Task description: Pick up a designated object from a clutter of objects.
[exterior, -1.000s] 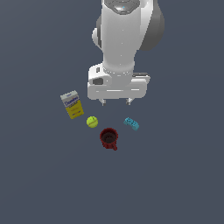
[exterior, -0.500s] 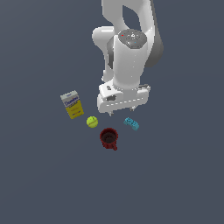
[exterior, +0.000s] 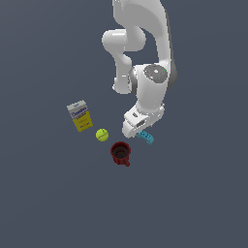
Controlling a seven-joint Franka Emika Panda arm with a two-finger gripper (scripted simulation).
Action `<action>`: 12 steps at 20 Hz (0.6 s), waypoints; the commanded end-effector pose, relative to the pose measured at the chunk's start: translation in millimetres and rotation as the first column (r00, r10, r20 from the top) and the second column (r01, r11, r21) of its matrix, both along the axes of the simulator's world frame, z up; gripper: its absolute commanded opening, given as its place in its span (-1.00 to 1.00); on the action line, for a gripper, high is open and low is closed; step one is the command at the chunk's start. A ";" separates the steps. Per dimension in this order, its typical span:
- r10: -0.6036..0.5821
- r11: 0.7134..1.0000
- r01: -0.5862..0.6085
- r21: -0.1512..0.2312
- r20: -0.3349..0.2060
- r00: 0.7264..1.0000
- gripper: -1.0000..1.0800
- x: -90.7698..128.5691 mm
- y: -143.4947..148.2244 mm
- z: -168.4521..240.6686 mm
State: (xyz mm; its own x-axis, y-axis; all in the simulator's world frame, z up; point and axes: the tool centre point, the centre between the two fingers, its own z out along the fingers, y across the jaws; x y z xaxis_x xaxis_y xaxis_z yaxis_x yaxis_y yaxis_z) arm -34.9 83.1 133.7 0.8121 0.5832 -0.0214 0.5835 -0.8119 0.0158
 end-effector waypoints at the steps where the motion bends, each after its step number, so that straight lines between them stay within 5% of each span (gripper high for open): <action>1: 0.079 0.997 -0.079 0.005 0.002 0.997 0.92 -8.8 9.4 -17.7; 12: 0.267 0.963 -0.268 0.024 0.007 0.964 0.92 -35.5 32.6 -58.5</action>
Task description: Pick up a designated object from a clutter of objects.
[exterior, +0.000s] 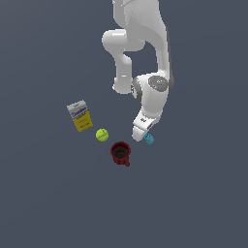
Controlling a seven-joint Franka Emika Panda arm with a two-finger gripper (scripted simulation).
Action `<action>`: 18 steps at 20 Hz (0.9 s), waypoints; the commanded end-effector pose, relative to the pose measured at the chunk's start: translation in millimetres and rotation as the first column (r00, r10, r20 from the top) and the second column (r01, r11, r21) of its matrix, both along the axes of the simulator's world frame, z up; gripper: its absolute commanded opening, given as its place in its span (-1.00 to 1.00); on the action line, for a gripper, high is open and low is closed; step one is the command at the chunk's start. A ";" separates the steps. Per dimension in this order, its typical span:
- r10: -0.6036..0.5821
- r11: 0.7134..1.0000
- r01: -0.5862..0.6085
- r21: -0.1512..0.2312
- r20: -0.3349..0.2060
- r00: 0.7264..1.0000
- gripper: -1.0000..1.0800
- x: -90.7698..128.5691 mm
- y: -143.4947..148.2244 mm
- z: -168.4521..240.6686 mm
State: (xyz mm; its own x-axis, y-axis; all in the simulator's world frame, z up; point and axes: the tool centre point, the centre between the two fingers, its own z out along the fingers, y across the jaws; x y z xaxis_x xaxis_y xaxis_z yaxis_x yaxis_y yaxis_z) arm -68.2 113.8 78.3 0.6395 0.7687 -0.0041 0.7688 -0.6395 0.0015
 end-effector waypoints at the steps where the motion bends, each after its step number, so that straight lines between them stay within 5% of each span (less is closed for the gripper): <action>1: 0.023 1.000 -0.023 0.003 0.001 1.000 0.92 -3.2 2.7 -4.4; 18: 0.031 1.000 -0.031 0.004 0.001 1.000 0.92 -5.4 3.4 -44.2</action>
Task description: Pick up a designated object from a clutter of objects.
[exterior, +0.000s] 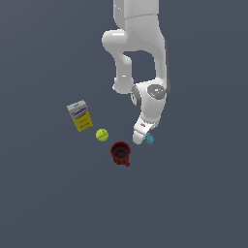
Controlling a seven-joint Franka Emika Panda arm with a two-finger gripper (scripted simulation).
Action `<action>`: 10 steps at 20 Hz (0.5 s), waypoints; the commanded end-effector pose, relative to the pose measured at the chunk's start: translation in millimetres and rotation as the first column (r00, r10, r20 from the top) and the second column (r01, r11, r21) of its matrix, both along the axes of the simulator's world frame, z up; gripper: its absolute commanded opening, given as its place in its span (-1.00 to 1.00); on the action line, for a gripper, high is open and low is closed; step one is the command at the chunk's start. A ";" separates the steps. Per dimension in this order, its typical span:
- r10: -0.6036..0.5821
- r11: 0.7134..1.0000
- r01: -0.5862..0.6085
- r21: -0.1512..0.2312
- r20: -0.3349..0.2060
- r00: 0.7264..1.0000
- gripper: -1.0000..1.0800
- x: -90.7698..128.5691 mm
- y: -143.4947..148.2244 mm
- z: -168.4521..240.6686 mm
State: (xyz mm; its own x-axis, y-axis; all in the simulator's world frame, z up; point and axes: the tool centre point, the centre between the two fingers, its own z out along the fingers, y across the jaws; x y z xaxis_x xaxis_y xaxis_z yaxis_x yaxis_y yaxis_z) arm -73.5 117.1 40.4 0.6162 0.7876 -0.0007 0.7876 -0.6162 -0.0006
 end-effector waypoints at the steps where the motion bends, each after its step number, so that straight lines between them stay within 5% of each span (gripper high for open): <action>1: 0.001 1.000 -0.001 0.000 0.001 1.000 0.92 -0.2 0.2 -9.6; 7: 0.002 1.000 -0.002 0.000 0.001 1.000 0.92 -0.1 0.2 -18.4; 8: 0.002 1.000 -0.002 0.000 0.001 1.000 -1.00 -0.1 0.2 -18.4; 10: 0.002 1.000 -0.002 0.000 0.001 1.000 -1.00 -0.1 0.2 -18.4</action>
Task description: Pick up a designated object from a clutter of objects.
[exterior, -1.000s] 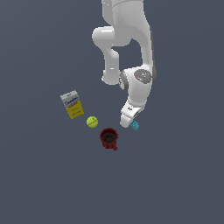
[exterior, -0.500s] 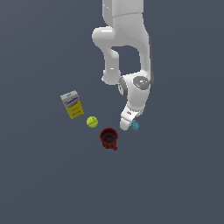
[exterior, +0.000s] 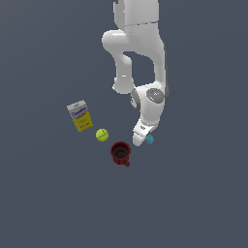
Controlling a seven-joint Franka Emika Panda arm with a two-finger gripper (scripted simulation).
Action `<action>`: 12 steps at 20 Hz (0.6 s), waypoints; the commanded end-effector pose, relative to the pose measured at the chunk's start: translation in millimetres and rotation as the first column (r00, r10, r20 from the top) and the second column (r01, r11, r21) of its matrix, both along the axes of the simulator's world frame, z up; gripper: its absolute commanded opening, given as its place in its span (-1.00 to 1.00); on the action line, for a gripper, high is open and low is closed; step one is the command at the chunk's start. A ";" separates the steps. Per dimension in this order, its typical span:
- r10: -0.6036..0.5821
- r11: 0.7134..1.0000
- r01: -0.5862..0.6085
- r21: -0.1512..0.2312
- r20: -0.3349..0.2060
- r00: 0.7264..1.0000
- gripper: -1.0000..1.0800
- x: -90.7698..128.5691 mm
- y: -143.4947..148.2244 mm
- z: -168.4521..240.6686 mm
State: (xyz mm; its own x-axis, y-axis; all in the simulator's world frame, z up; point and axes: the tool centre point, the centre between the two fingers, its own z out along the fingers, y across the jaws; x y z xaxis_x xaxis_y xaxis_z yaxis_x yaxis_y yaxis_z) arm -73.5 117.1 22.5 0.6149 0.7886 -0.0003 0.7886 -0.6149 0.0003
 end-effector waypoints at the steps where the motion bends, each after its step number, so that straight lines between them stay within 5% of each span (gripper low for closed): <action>1: 0.001 1.000 -0.001 0.000 0.000 1.000 -1.00 -0.1 0.2 -0.5; 12: 0.000 1.000 0.000 0.000 0.001 1.000 -1.00 1.4 0.2 3.8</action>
State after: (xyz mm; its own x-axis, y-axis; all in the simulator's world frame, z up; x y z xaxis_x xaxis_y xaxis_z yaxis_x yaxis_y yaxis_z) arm -73.1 117.0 24.0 0.6150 0.7885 -0.0009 0.7885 -0.6150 -0.0001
